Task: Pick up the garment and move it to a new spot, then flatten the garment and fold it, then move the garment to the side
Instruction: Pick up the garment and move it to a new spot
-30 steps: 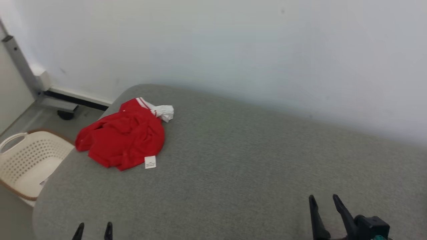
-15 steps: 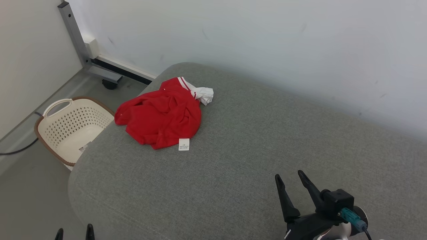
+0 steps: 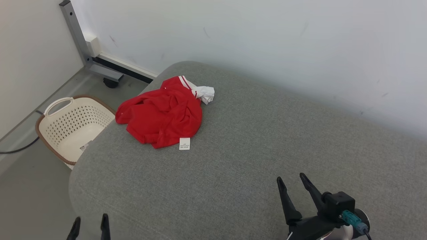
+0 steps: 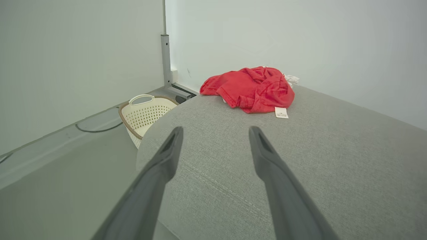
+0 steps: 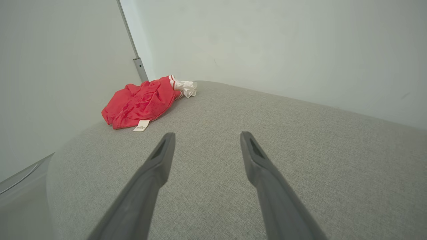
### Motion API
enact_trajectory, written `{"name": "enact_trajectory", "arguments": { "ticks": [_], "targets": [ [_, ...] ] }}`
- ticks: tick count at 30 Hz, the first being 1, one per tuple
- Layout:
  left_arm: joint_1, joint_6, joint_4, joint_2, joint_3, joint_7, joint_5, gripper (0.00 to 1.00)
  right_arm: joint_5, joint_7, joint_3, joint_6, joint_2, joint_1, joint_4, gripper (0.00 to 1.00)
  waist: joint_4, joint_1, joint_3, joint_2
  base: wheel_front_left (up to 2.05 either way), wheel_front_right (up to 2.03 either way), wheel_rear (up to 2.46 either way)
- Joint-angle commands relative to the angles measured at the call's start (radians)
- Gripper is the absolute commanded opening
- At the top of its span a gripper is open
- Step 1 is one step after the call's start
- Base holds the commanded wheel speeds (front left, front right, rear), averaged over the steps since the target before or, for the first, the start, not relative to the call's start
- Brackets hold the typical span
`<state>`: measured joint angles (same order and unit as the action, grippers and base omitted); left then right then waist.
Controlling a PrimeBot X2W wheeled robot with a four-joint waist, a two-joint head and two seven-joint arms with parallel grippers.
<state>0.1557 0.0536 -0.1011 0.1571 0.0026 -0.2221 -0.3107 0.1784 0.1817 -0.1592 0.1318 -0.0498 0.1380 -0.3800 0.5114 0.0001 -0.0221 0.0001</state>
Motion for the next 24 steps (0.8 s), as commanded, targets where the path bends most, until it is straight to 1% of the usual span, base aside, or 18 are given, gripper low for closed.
{"name": "enact_trajectory", "arguments": {
  "ticks": [1,5,8,9,12,15,17,21,24],
  "targets": [
    [-0.052,0.010,-0.023,0.013,-0.012,0.021,0.003,1.00,-0.009,-0.005,0.008,-0.002,-0.001,-0.019,0.008,1.00,0.001,-0.0001,0.004,-0.0001,0.00,0.00,0.00],
    [-0.224,0.033,-0.136,0.018,-0.040,0.083,-0.027,1.00,-0.032,-0.039,0.012,-0.002,-0.012,-0.032,0.049,1.00,-0.001,-0.0001,0.029,-0.0001,0.00,0.00,0.00],
    [-0.382,0.045,-0.269,0.012,-0.068,0.137,-0.038,1.00,-0.047,-0.076,0.007,-0.002,-0.027,-0.056,0.099,1.00,-0.011,-0.0001,0.061,-0.0001,0.00,0.00,0.00],
    [-0.382,0.045,-0.269,0.012,-0.068,0.137,-0.038,1.00,-0.047,-0.076,0.007,-0.002,-0.027,-0.056,0.099,1.00,-0.011,-0.0001,0.061,-0.0001,0.00,0.00,0.00],
    [-0.527,0.055,-0.422,0.002,-0.083,0.193,-0.062,1.00,-0.061,-0.117,-0.007,-0.002,-0.042,-0.086,0.165,1.00,-0.034,-0.0001,0.080,-0.0001,0.00,0.00,0.00],
    [-0.637,0.057,-0.556,0.015,-0.052,0.230,-0.100,1.00,-0.067,-0.176,-0.055,-0.002,-0.064,-0.088,0.247,1.00,-0.106,-0.0001,0.123,-0.0001,0.00,0.00,0.00],
    [-0.694,0.054,-0.619,0.025,-0.027,0.227,-0.126,1.00,-0.064,-0.216,-0.078,-0.002,-0.083,-0.085,0.310,1.00,-0.157,-0.0001,0.161,-0.0001,0.00,0.00,0.00],
    [-0.799,0.060,-0.709,0.064,-0.029,0.200,-0.121,1.00,-0.070,-0.293,-0.073,-0.002,-0.124,-0.062,0.450,1.00,-0.234,-0.0001,0.257,-0.0001,0.00,0.00,0.00],
    [-0.876,0.066,-0.762,0.088,-0.032,0.189,-0.125,1.00,-0.080,-0.346,-0.057,-0.002,-0.151,-0.047,0.552,1.00,-0.271,-0.0001,0.335,-0.0001,0.00,0.00,0.00]
  ]
}}
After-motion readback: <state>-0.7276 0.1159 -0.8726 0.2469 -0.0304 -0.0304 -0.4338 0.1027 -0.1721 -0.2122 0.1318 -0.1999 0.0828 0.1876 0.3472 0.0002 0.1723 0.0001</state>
